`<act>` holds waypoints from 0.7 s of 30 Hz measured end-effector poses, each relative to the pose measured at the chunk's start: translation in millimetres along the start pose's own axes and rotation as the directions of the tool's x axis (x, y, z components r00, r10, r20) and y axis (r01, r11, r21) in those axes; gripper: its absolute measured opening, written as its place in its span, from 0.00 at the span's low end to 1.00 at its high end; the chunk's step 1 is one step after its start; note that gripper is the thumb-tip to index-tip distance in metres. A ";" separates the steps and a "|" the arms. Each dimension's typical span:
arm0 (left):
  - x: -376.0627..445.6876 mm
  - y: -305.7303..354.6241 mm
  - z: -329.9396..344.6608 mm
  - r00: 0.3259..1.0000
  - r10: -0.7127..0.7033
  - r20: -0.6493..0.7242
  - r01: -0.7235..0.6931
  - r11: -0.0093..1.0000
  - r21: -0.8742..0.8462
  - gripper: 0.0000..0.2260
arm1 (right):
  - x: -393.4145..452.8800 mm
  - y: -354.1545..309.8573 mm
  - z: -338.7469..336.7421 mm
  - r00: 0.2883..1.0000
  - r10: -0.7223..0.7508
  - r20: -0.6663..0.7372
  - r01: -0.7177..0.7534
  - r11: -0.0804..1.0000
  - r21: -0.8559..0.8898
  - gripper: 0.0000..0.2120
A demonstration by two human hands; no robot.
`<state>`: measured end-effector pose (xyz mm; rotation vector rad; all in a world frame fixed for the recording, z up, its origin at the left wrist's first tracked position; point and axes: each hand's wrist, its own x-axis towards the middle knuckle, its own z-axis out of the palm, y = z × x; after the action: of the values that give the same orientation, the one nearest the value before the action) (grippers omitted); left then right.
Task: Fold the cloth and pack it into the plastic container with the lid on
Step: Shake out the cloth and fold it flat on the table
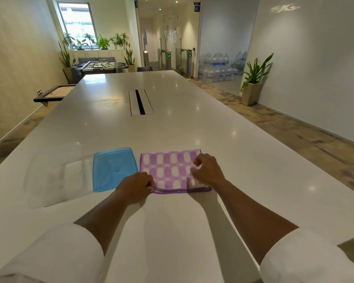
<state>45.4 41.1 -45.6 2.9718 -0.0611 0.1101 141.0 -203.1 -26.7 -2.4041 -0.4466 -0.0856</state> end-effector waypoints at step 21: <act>10.8 0.5 -8.5 0.975 -0.138 0.172 0.161 0.978 -0.130 0.07 | -17.0 -19.1 21.4 0.826 -0.297 0.479 0.480 0.815 -0.324 0.15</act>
<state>55.5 41.6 -36.3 2.8225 0.1301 -0.1486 117.4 -180.9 -34.3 -2.7232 -1.2521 0.1575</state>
